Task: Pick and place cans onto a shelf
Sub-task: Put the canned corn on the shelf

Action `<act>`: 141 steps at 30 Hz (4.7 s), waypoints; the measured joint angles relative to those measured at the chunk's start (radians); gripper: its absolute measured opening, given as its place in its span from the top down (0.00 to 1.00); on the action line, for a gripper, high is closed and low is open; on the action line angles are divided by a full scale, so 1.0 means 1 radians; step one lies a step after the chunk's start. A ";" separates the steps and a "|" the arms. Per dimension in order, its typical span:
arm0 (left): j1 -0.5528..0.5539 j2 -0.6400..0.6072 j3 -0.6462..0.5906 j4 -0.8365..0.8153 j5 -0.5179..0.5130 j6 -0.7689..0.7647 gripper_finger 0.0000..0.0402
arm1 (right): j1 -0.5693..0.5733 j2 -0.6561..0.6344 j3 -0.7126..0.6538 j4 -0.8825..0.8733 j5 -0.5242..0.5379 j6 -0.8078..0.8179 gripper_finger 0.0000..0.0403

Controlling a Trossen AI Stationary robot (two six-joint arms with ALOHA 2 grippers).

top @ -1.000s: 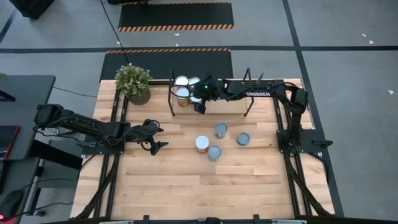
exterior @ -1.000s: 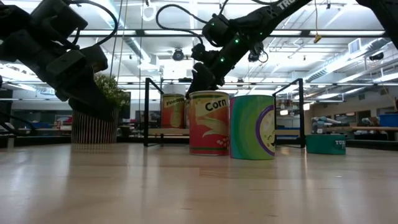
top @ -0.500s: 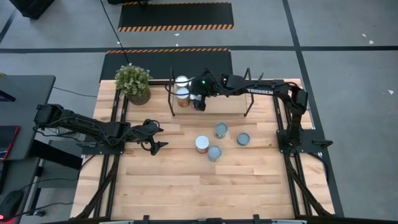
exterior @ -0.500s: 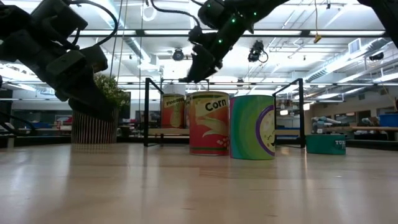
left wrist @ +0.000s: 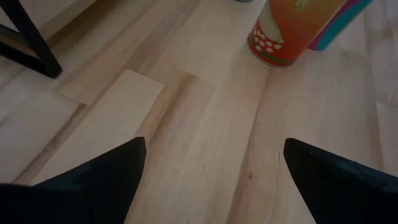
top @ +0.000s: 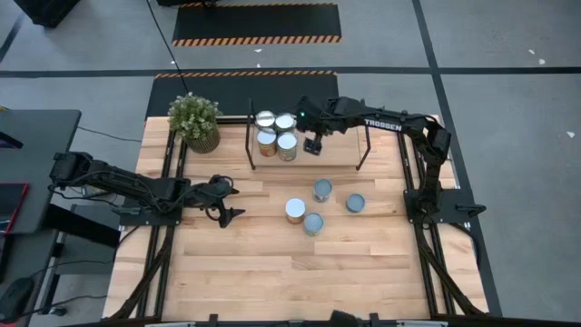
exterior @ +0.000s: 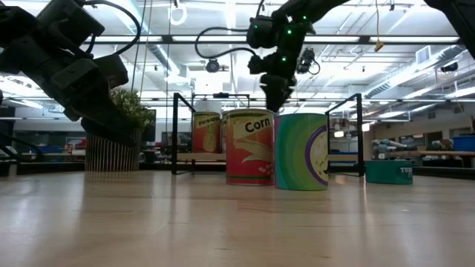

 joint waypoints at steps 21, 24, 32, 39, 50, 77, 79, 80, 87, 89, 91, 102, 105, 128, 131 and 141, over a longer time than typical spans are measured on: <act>0.000 0.000 0.000 0.002 -0.003 -0.007 0.04 | 0.464 0.058 -0.001 0.264 -0.201 0.061 0.06; 0.000 0.000 0.000 0.002 -0.003 -0.007 0.04 | 0.510 0.119 -0.002 0.288 -0.172 0.062 0.06; 0.000 0.000 0.000 0.002 -0.003 -0.008 0.04 | 0.548 0.171 -0.002 0.240 -0.122 0.102 0.06; 0.000 0.000 0.000 0.002 -0.003 -0.008 0.04 | 0.532 0.171 -0.002 0.181 -0.090 0.115 0.06; 0.000 0.000 0.000 0.002 -0.003 -0.008 0.04 | 0.507 0.170 -0.041 0.141 -0.127 0.140 0.07; 0.000 0.000 0.000 0.002 -0.003 -0.008 0.04 | 0.211 0.058 0.119 -0.026 -0.058 0.087 0.19; 0.000 0.000 0.000 0.001 -0.003 -0.008 0.04 | 0.193 0.070 0.112 0.004 -0.065 0.068 0.19; 0.000 0.000 0.000 0.001 -0.003 -0.007 0.04 | 0.189 0.071 0.111 0.011 -0.064 0.054 0.19; 0.000 0.000 0.000 -0.001 -0.003 -0.003 0.04 | 0.188 0.082 0.110 0.029 -0.064 0.006 0.19; 0.000 0.000 0.000 -0.002 -0.003 -0.003 0.04 | 0.192 0.079 0.111 -0.008 -0.049 0.000 0.19; 0.000 0.000 0.000 -0.002 -0.003 -0.002 0.04 | 0.192 0.077 0.111 -0.037 -0.022 -0.002 0.19; 0.000 0.000 0.000 0.000 -0.003 -0.001 0.04 | 0.057 0.074 0.100 -0.030 -0.091 -0.045 0.19; 0.000 0.000 0.000 0.000 -0.003 0.000 0.04 | 0.028 0.088 0.096 0.004 -0.140 -0.050 0.19; 0.000 0.000 0.000 0.001 -0.003 0.000 0.04 | 0.006 0.129 0.167 -0.066 -0.197 0.045 0.02; 0.000 0.000 0.000 0.001 -0.003 0.000 0.04 | 0.010 0.128 0.230 -0.113 -0.189 0.051 0.02; 0.000 0.000 0.000 -0.007 0.001 0.000 0.04 | 0.045 0.125 0.313 -0.318 -0.114 0.114 0.02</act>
